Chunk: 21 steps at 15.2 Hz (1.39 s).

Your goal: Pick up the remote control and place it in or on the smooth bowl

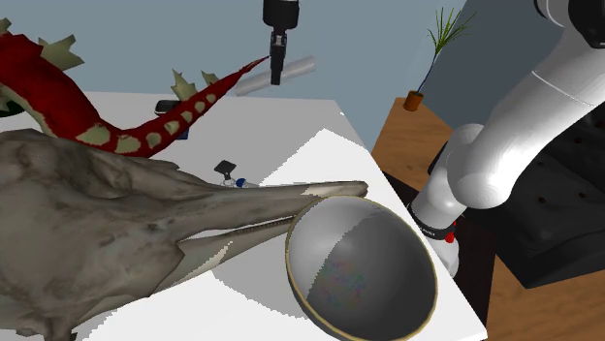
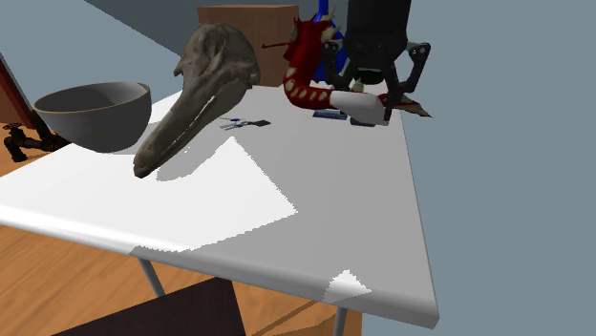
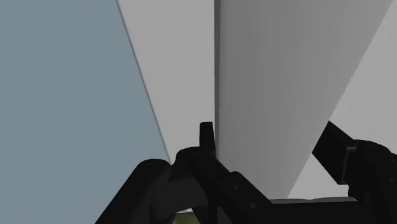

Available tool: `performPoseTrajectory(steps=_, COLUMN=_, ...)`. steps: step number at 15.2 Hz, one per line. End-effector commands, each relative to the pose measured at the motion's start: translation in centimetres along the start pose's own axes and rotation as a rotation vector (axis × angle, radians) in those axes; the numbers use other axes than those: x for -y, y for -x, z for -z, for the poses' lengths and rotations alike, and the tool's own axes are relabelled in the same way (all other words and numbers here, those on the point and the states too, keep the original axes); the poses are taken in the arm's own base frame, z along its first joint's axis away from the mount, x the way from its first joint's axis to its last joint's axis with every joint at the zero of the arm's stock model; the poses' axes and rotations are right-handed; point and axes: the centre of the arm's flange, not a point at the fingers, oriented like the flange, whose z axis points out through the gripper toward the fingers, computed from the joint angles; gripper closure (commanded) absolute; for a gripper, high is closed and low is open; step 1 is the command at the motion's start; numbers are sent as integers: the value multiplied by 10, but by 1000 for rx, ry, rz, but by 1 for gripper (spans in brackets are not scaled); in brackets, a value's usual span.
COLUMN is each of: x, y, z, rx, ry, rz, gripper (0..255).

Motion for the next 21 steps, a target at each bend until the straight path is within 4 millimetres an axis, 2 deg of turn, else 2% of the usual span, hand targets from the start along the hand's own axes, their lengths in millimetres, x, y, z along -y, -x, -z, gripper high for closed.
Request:
performPoseTrajectory(steps=1, x=0, y=-1, z=12, rx=-2, ry=1, rz=1, gripper=255)
performPoseTrajectory(steps=13, x=-1, y=-1, z=73, rx=-2, ry=1, rz=1, gripper=255)
performPoseTrajectory(steps=21, x=101, y=25, z=75, rx=-2, ry=1, rz=1, gripper=255)
